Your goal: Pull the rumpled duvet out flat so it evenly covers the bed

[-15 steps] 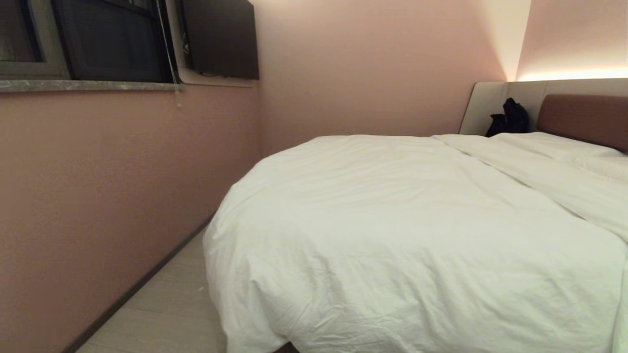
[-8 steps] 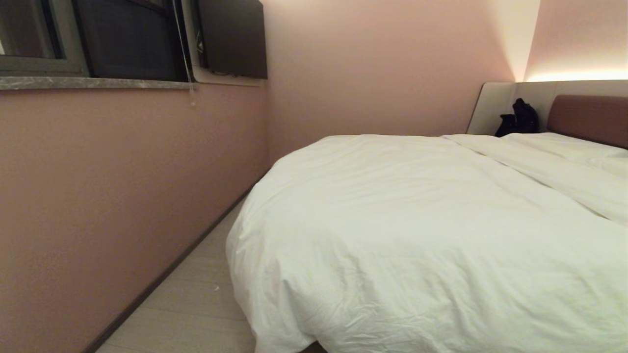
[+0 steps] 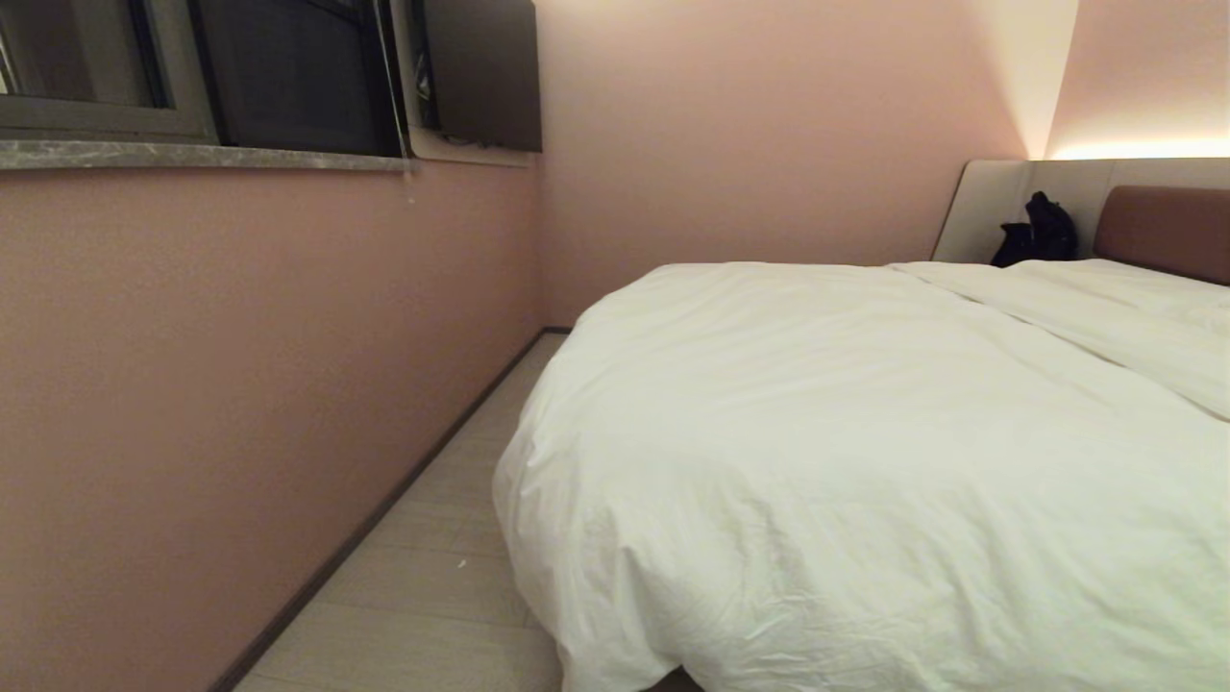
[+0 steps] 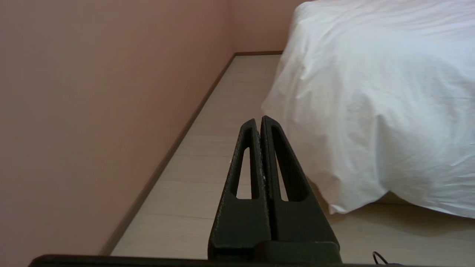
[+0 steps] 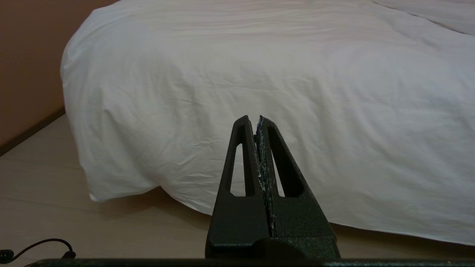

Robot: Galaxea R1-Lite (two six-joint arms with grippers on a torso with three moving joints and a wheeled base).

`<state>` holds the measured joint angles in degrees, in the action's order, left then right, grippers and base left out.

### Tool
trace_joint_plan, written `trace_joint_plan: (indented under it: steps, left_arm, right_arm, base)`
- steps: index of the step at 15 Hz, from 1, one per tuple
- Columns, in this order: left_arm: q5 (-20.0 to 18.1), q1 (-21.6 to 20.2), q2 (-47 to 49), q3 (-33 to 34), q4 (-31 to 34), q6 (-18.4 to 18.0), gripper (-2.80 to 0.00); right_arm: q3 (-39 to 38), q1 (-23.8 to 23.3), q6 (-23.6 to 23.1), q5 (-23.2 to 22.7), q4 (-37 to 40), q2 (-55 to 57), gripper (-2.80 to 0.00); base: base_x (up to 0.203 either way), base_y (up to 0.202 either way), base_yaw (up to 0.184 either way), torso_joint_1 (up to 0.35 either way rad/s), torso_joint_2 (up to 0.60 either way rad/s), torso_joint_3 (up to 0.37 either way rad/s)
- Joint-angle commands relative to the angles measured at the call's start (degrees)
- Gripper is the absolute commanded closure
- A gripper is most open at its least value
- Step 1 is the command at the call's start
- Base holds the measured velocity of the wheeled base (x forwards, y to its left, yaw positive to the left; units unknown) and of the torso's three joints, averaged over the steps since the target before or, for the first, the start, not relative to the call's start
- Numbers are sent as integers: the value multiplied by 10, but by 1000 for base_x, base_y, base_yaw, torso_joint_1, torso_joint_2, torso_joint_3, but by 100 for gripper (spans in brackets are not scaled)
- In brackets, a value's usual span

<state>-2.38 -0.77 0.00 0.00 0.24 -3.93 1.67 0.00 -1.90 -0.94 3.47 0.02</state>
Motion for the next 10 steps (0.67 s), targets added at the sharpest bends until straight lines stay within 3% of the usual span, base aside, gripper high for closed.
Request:
trace_joint_plan:
  steps: [1, 10]
  left_arm:
    - [0, 0, 1, 0, 0, 0, 0]
    - [0, 0, 1, 0, 0, 1, 0]
  right_arm:
    - [0, 0, 0, 0, 1, 0, 0]
    - [0, 0, 0, 0, 1, 0, 0]
  base:
    - [0, 190, 0, -1, 4, 4]
    - [0, 198, -1, 3, 2, 3]
